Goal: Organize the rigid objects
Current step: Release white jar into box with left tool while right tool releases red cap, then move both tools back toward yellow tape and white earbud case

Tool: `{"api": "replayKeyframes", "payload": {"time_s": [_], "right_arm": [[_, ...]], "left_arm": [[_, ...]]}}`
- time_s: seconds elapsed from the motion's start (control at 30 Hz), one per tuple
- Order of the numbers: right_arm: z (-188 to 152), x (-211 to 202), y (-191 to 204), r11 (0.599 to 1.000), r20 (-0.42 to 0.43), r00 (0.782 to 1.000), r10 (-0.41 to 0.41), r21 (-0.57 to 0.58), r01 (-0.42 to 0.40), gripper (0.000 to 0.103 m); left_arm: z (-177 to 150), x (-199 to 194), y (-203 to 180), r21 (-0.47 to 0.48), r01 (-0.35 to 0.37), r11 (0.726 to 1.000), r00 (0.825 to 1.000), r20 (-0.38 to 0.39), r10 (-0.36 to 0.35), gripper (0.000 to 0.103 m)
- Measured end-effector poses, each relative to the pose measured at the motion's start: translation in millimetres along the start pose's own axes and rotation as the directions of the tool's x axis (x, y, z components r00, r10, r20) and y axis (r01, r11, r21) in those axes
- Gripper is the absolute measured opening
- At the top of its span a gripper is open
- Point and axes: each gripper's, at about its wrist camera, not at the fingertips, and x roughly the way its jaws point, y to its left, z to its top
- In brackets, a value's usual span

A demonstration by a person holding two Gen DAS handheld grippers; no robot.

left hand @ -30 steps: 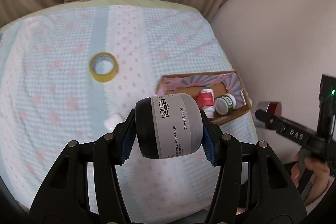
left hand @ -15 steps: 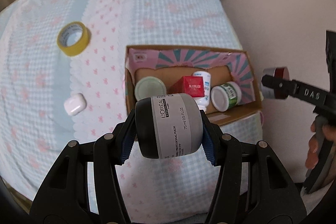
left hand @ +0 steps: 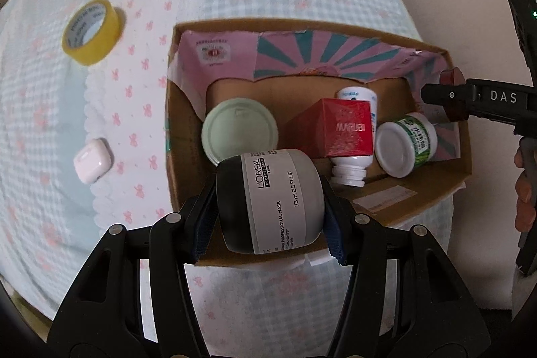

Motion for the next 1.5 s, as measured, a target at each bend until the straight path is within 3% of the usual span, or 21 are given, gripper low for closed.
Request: {"api": "replayKeyframes", "payload": {"time_s": [0.23,0.43,0.47,0.5,0.53,0.57,0.6,1.13,1.5], "right_arm": [[6,15,-11,1.0,-0.033,0.999,0.005,0.028,-0.004,0.05],[11,23,-8,0.999,-0.051,0.998,0.023,0.037,-0.021,0.05],[11,23,-8,0.999,-0.052,0.998,0.029,0.045,-0.027,0.05],[10,24,-7,0.998,-0.049,0.998,0.032,0.056,-0.029,0.052],[9,24,-7,0.998,-0.046,0.998,0.034,0.061,-0.031,0.059],[8,22,-7,0.997,-0.038,0.999,0.035,0.069,-0.032,0.088],[8,21,-7,0.997,-0.03,0.999,0.032,0.071,-0.03,0.103],[-11,-14,8,0.997,0.049,0.998,0.049,0.055,-0.052,0.103],[-42,-57,27,0.998,0.068,0.997,0.037,0.048,-0.041,0.103]], "left_arm": [[7,11,-16,0.069,-0.013,0.998,0.999,-0.03,0.015,0.052],[7,14,-16,0.047,-0.025,0.999,0.998,-0.052,0.027,0.055],[8,12,-16,0.047,-0.014,0.999,0.999,-0.051,0.016,0.073],[9,11,-17,0.049,-0.006,0.999,0.999,-0.051,0.008,0.103],[9,8,-17,0.049,-0.003,0.999,0.999,-0.042,0.005,0.103],[9,5,-18,0.053,-0.008,0.999,0.999,-0.035,0.01,0.103],[9,4,-18,0.055,-0.01,0.998,0.999,-0.035,0.012,0.103],[-10,-35,-11,0.045,-0.025,0.999,0.999,0.023,0.024,0.103],[-18,-96,-1,0.084,-0.03,0.996,0.992,0.126,0.019,0.103]]}}
